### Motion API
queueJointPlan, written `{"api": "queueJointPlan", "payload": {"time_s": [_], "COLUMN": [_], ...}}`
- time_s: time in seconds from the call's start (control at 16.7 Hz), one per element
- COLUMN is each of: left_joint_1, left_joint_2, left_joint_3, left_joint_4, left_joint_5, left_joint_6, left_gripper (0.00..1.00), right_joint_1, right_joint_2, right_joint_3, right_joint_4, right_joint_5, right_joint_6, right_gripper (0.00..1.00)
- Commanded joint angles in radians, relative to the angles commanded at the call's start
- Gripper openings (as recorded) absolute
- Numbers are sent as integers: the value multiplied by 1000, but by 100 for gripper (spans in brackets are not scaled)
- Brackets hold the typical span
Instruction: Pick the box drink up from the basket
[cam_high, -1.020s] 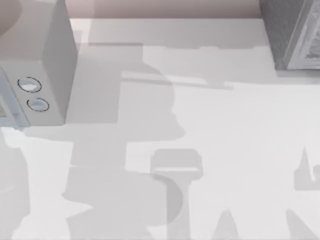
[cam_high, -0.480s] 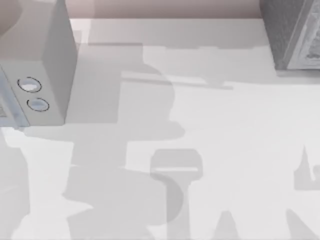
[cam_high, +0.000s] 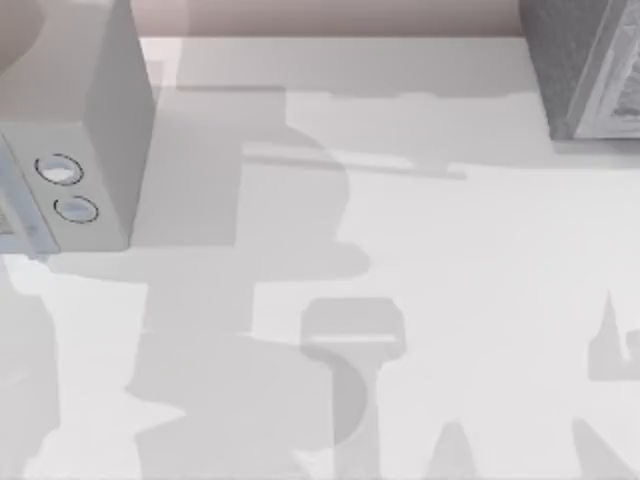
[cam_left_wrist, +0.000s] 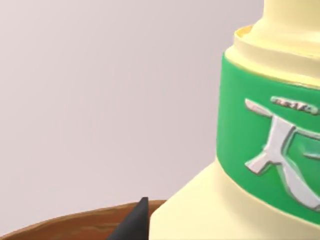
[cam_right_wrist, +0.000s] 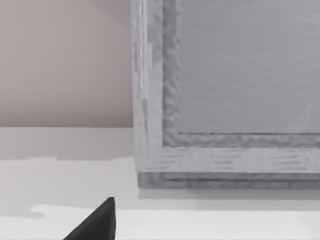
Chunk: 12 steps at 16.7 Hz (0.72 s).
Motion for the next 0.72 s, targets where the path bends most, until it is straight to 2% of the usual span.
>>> {"api": "queueJointPlan", "payload": {"time_s": [0.42,0.72], "left_joint_1": [6,7], "left_joint_2": [-14,-4], "left_joint_3": [21,175], "left_joint_4": [-18,-153], "left_joint_5": [3,15], "left_joint_6": [1,11], "left_gripper": [0,0], "right_joint_1": [0,0], "right_joint_2": [0,0], "right_joint_3": [0,0], "right_joint_4": [0,0], "right_joint_5": [0,0], "right_joint_6": [0,0], "right_gripper": [100,100]}}
